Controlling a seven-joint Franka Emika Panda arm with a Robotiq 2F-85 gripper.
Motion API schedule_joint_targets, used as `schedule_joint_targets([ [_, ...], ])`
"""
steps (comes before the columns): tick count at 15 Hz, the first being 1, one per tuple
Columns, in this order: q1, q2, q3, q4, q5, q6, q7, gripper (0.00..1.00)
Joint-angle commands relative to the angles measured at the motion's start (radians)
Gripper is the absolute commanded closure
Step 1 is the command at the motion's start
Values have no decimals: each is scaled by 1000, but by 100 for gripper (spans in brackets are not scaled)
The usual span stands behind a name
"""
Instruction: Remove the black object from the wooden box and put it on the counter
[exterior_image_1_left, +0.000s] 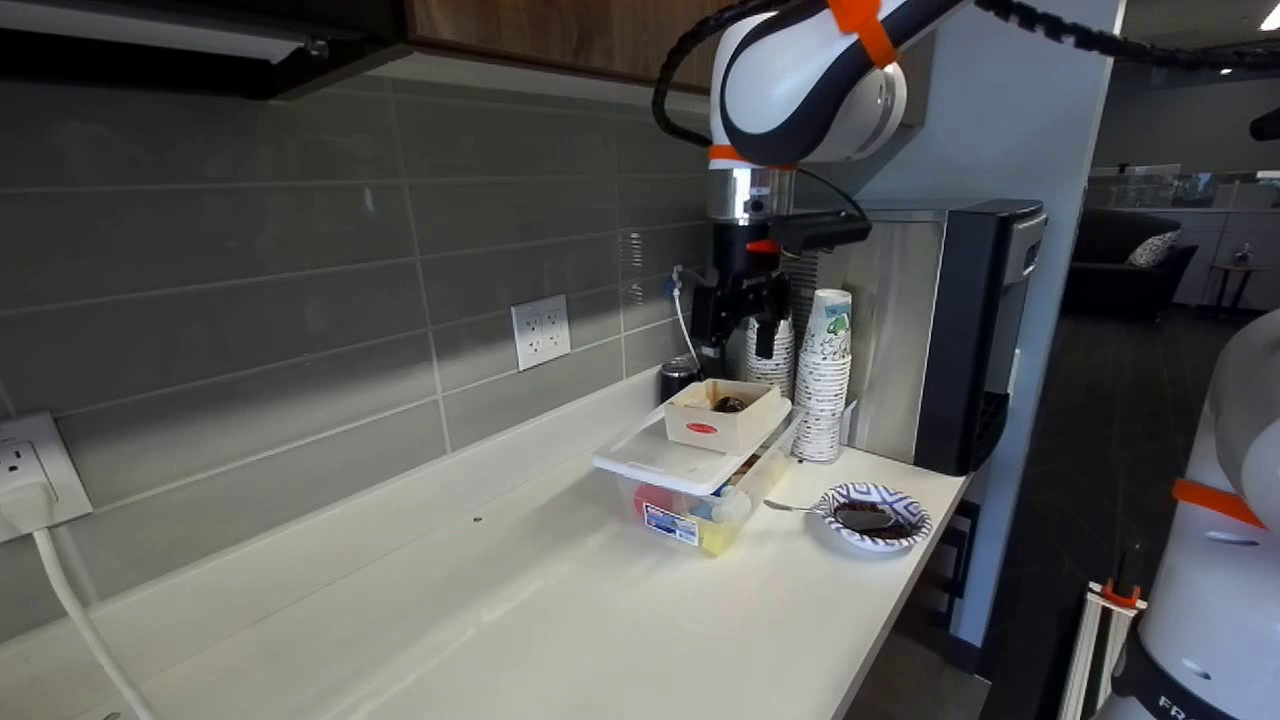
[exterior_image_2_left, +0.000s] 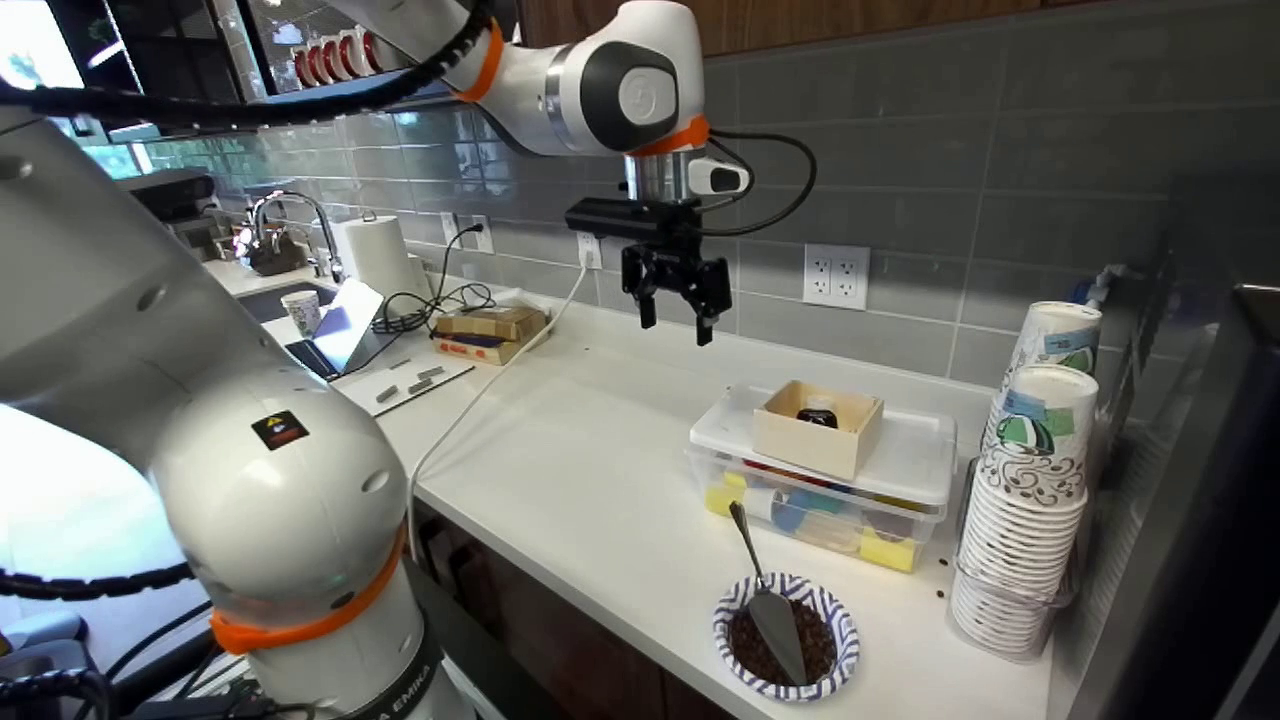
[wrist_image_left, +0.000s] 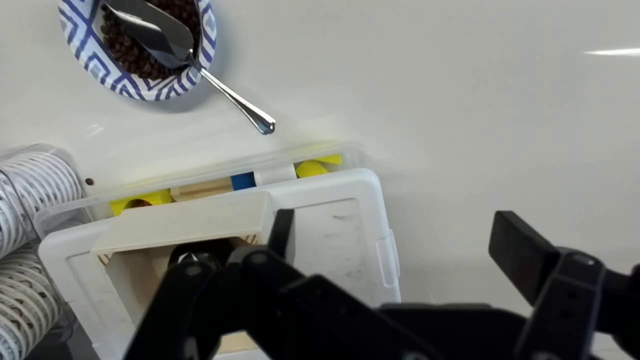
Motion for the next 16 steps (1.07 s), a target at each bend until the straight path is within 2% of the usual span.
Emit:
schedule_joint_targets([
  [1,-15,127,-28,52,-5,127,-45,0],
  [5,-40,249,-69,125,6,215,-81,0],
  [9,-67,358,-97,197,10,244,-94,0],
  [16,-83,482,-99,274,-19,244,-53,0],
])
